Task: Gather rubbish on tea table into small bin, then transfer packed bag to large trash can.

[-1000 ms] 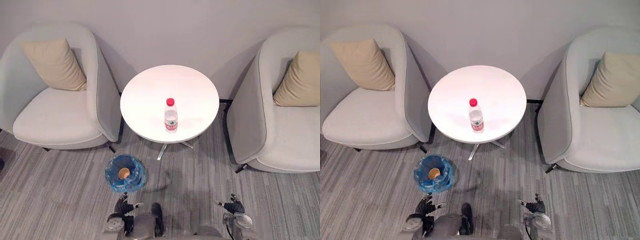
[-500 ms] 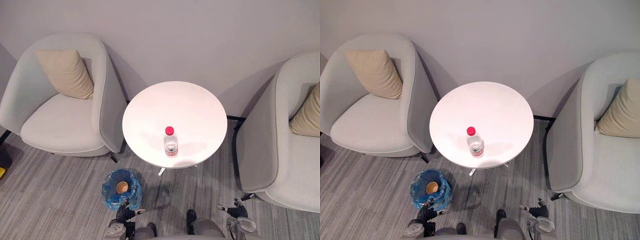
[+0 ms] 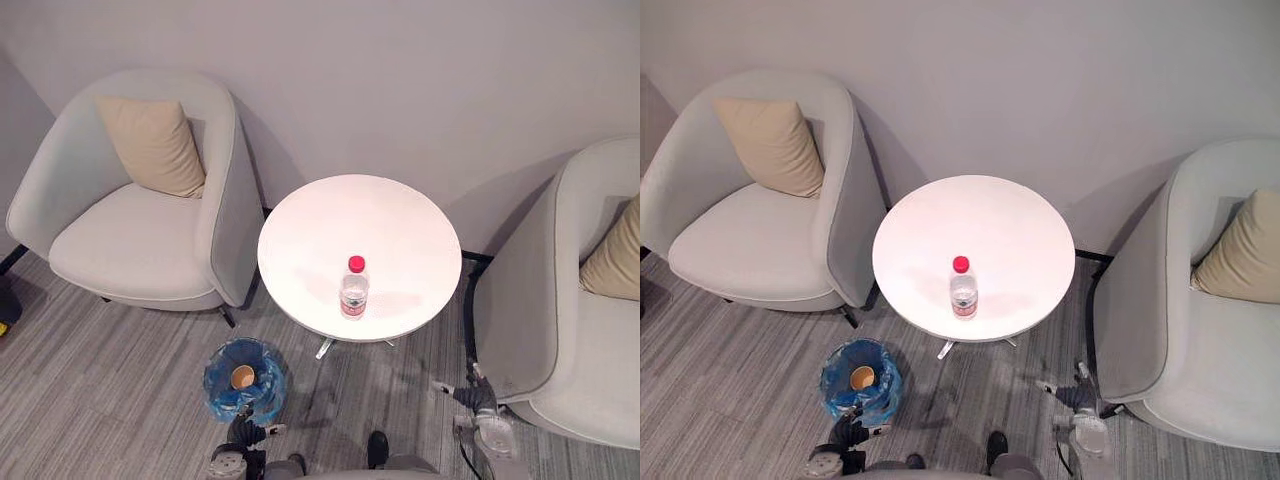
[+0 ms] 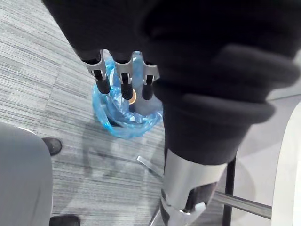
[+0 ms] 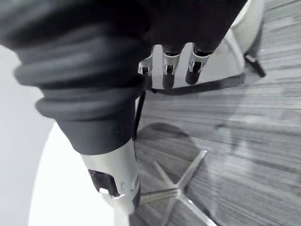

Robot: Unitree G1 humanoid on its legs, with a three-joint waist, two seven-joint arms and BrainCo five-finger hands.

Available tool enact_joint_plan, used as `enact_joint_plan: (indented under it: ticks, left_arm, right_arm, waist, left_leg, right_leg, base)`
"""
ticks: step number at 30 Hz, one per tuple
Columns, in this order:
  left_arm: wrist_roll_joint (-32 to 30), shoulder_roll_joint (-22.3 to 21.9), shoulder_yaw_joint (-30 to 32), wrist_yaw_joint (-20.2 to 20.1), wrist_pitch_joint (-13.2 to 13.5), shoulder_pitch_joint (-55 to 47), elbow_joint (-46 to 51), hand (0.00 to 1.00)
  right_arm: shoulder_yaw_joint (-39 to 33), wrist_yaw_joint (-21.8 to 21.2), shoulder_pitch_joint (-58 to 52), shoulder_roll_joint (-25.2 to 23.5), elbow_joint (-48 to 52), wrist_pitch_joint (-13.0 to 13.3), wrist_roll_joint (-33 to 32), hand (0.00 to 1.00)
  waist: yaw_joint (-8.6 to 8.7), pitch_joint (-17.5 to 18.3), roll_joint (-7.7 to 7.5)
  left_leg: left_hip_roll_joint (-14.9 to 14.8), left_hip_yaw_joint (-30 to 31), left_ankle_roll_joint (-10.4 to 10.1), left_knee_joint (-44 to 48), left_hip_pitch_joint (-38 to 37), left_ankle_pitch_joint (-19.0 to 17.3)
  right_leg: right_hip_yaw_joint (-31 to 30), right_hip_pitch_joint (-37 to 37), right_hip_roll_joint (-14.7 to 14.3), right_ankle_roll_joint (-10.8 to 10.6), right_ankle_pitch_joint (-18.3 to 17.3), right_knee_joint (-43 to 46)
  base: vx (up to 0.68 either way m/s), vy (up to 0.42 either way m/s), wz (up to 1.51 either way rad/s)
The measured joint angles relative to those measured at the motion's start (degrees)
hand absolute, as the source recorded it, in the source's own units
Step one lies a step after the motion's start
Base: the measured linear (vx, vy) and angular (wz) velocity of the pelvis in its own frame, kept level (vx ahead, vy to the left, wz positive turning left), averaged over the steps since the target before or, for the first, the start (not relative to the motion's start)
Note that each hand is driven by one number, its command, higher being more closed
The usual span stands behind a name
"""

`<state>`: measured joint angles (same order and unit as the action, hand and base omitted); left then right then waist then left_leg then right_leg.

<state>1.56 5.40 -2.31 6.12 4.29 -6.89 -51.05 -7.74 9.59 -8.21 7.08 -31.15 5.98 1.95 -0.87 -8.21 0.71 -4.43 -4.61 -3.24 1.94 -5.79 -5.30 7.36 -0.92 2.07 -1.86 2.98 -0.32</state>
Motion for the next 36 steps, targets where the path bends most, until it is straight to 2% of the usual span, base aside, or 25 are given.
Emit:
enact_joint_plan:
  ticks: [10,14,23,25,28,33,36]
  left_arm:
    - [0.0,0.1,-2.2,-0.1,0.1,-1.0,1.0,0.00]
    - [0.0,0.2,-2.2,-0.8,0.2,-1.0,1.0,0.00]
    - [-0.1,0.6,-2.4,-1.0,0.7,-1.0,1.0,0.00]
    - [0.0,0.6,-2.4,-1.0,1.2,-0.9,1.3,0.00]
    - [0.0,0.6,-2.4,-1.0,1.2,-1.0,1.7,0.00]
    - [0.0,0.6,-2.4,-1.0,1.2,-1.0,2.0,0.00]
    - [0.0,0.5,-2.4,-0.9,1.3,-0.9,2.4,0.00]
  right_arm:
    - [6.0,-1.0,1.5,2.1,10.2,0.9,0.9,0.00]
    - [8.0,-1.0,4.5,2.4,10.3,2.4,0.9,0.00]
    - [10.6,-0.8,9.0,2.9,11.8,2.4,0.9,0.00]
    - [10.6,-0.8,9.6,3.2,11.8,2.4,0.9,0.00]
    - [10.8,-0.6,11.9,3.2,11.6,2.4,0.9,0.00]
    - [10.8,0.5,15.2,3.3,9.0,2.4,0.4,0.00]
    - [10.8,0.5,15.8,3.4,7.6,2.4,0.3,0.00]
  waist:
    - [-0.03,0.8,0.26]
    - [-0.22,0.9,0.18]
    - [-0.69,0.9,0.18]
    - [-1.50,0.9,0.17]
    - [-1.70,0.8,0.22]
    - [-1.87,0.6,0.41]
    - [-2.94,0.3,0.63]
  left_leg:
    - [0.3,1.6,-0.2,-1.1,-0.1,0.4]
    - [0.3,2.8,-0.2,-1.1,0.1,0.4]
    - [0.8,5.9,-0.3,-2.1,2.4,1.8]
    - [0.9,7.0,-0.4,-2.2,3.0,2.2]
    - [0.9,8.4,-0.6,-2.3,3.5,2.7]
    - [1.0,9.1,-0.4,-3.6,4.4,3.7]
    - [1.0,9.4,-0.5,-3.6,5.1,3.9]
  right_leg:
    - [1.9,-1.4,-0.3,0.1,0.4,-2.4]
    - [2.5,-1.9,-0.3,0.0,0.7,-3.5]
    - [6.1,-1.9,-0.2,0.0,0.7,-4.7]
    - [7.2,-1.6,-0.2,0.0,0.7,-4.9]
    - [8.6,-1.6,-0.2,0.0,0.7,-5.0]
    - [9.5,-0.9,0.0,0.0,0.7,-4.8]
    - [9.7,0.1,0.1,0.0,0.7,-4.6]
  base:
    - [0.02,-0.001,0.09]
    - [0.01,0.002,0.10]
    - [-0.03,-0.008,0.20]
    - [-0.02,-0.013,0.36]
    - [-0.04,-0.014,0.22]
    - [-0.06,-0.002,0.11]
    - [-0.02,0.007,0.03]
